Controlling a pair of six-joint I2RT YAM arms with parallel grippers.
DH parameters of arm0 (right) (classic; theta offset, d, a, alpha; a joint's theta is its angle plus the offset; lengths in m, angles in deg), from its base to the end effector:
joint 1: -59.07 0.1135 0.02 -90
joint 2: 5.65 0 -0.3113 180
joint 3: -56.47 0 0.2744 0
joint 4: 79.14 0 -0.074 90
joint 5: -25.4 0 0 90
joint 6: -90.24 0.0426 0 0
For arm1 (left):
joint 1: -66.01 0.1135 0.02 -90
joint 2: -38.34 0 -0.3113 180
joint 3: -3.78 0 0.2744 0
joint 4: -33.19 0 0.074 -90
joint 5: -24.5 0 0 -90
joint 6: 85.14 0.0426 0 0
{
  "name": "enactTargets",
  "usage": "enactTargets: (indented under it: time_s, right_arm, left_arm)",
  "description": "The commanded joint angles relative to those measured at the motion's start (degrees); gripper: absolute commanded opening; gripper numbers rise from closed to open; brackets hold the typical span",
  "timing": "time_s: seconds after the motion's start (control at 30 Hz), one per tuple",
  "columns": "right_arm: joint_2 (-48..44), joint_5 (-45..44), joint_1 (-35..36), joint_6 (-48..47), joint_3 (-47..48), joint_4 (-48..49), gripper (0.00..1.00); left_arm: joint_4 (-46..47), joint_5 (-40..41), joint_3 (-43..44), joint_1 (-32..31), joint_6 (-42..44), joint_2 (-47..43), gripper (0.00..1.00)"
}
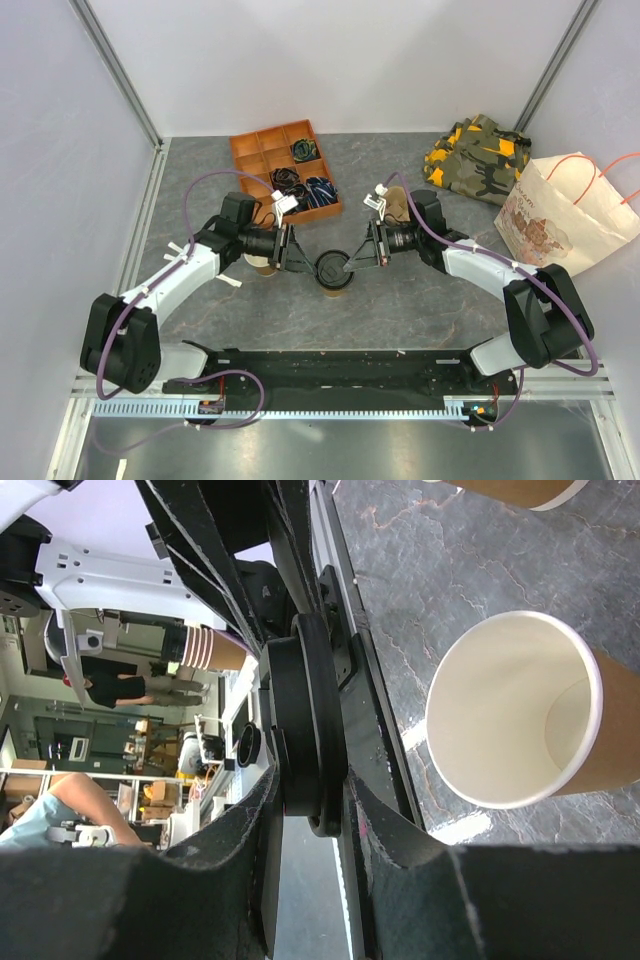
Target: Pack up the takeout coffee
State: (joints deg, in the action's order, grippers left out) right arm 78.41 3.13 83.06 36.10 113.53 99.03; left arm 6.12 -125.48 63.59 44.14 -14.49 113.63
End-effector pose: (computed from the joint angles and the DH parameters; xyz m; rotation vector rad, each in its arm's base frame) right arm 0.2683 0.1626 0.2551 -0.6057 2.1548 1.8236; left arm 0.2420 -0.1369 0.2769 0.6225 2.2459 -1.5697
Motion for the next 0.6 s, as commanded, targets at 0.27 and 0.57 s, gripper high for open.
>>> enactTargets:
  time_s: [0.27,0.57]
  right_arm:
    - [1.38,1.01,0.09,0.01,0.57,2.91,0.13]
    - [1.47,-4.44,0.01,-8.16,4.35,-9.47,0.40]
  left_arm:
    - [4.95,-4.44,-0.25,-0.02,-2.18,1.88,0.09]
    - [4.86,-5.75,0.81,0.07,-3.06,5.66,0.02]
